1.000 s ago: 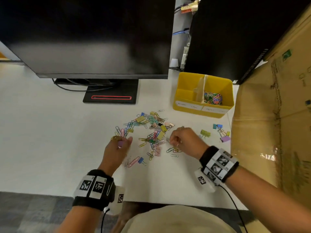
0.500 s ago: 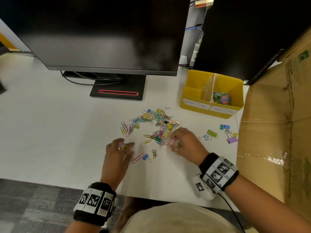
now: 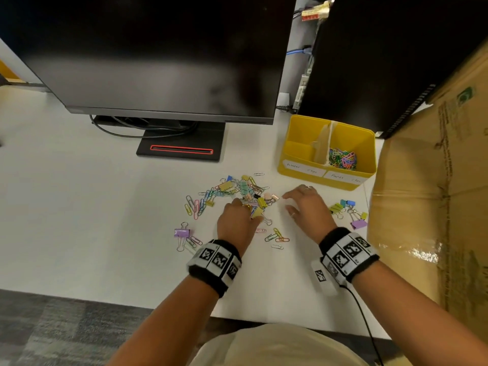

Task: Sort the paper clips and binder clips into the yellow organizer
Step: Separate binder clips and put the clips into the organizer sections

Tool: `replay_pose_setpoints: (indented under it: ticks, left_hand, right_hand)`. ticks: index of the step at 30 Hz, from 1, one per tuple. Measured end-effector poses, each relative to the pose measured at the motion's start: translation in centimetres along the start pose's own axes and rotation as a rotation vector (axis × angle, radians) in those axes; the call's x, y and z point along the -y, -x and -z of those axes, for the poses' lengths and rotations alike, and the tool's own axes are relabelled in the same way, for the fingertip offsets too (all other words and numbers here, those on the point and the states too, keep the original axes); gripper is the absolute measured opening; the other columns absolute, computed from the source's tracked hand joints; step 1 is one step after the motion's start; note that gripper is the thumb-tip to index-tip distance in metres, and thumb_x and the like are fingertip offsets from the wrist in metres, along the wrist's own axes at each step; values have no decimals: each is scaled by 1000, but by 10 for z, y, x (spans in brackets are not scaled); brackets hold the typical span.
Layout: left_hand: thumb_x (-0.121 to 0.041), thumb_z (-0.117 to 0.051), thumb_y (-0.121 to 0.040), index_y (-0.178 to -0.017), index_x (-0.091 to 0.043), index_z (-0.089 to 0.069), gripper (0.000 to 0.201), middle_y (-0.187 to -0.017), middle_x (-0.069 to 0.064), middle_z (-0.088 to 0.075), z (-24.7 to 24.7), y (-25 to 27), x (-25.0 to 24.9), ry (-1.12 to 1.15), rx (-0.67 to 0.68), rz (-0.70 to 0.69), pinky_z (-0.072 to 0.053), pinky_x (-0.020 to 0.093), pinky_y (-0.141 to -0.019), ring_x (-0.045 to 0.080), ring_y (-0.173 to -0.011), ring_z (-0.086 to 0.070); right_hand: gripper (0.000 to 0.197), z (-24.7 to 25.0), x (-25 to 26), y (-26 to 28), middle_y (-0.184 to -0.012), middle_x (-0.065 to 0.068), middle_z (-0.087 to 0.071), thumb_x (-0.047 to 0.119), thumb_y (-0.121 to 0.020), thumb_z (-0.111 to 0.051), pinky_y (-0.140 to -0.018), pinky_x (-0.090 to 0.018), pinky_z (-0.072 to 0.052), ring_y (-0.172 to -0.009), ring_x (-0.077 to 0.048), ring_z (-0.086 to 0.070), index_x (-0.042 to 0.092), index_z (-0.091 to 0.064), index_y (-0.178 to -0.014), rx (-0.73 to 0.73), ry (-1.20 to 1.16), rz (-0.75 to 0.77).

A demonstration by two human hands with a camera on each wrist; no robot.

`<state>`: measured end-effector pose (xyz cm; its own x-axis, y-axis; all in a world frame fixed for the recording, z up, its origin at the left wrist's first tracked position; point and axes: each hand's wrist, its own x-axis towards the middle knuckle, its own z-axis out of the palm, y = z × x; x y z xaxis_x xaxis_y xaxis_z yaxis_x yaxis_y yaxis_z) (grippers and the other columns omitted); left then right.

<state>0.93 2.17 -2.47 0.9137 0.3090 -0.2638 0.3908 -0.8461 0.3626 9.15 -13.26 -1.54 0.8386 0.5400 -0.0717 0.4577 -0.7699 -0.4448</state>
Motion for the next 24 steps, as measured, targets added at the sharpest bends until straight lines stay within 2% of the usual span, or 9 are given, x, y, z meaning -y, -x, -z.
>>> replay_pose_setpoints:
  ticks: [3, 5, 8, 12, 14, 16, 19, 22, 24]
  left_hand:
    - [-42, -60, -84, -100, -1, -62, 43, -112, 11, -55, 2, -5, -12, -94, 17, 23, -50, 37, -79, 27, -106, -52]
    - [-39, -62, -84, -103, -1, -60, 42, -113, 11, -56, 0, -5, -12, -108, -11, 20, -50, 37, -78, 26, -106, -52]
    - [-37, -66, -81, -104, -7, -64, 38, -113, 8, -58, -2, -3, -7, -49, -52, -2, -50, 37, -77, 24, -104, -53]
    - [-35, -70, -77, -100, -15, -68, 30, -108, 4, -66, 4, 3, 3, 194, -53, 66, -51, 34, -80, 22, -100, -60]
    - [-35, -71, -76, -97, -17, -67, 28, -100, 0, -71, 10, 7, 9, 336, -72, 110, -53, 30, -79, 18, -92, -65]
    - [-38, -72, -75, -92, -17, -66, 27, -89, -3, -71, 20, 10, 21, 452, -121, 138, -53, 26, -74, 13, -81, -66]
    - [-35, -72, -76, -86, -23, -61, 19, -76, -7, -67, 36, 14, 50, 577, -152, 212, -51, 15, -65, 5, -66, -63]
    - [-30, -66, -82, -95, -22, -59, 16, -84, 5, -70, 44, 17, 85, 608, -111, 321, -57, 38, -79, 21, -74, -67]
    - [-25, -60, -86, -96, -15, -61, 14, -81, 8, -68, 46, 20, 100, 616, -86, 375, -55, 41, -81, 28, -76, -65]
  right_hand:
    - [34, -6, 21, -23, -107, -16, -60, 7, -83, -60, -89, -36, -42, -105, -31, -50, 11, -59, -117, 129, -50, 104]
    - [38, -10, 26, -33, -108, -16, -59, 11, -81, -65, -89, -39, -45, -104, -31, -49, 12, -59, -119, 215, -30, 125]
    - [32, -13, 26, -39, -109, -15, -60, 16, -79, -67, -88, -41, -46, -104, -31, -49, 10, -63, -111, 239, -6, 134]
    - [28, -6, 21, -34, -108, -12, -60, 19, -80, -66, -87, -35, -40, -103, -26, -48, 9, -60, -105, 228, -106, 112]
    - [24, -1, 12, -30, -103, -11, -61, 18, -79, -68, -81, -33, -39, -97, -24, -49, 9, -59, -99, 147, -145, 66]
    - [23, 6, -2, -25, -101, -12, -61, 17, -79, -67, -79, -33, -41, -96, -26, -52, 9, -59, -99, 116, -65, -5]
    - [32, 9, -10, -19, -108, -15, -60, 23, -80, -66, -86, -36, -42, -106, -32, -51, 10, -58, -109, 229, 126, -67]
    - [27, 3, 2, -26, -106, -13, -59, 20, -82, -62, -86, -37, -43, -107, -31, -50, 13, -60, -109, 169, 55, -10]
    - [23, -4, 14, -35, -102, -15, -60, 11, -85, -56, -83, -36, -45, -105, -32, -52, 11, -62, -107, 157, 41, 29]
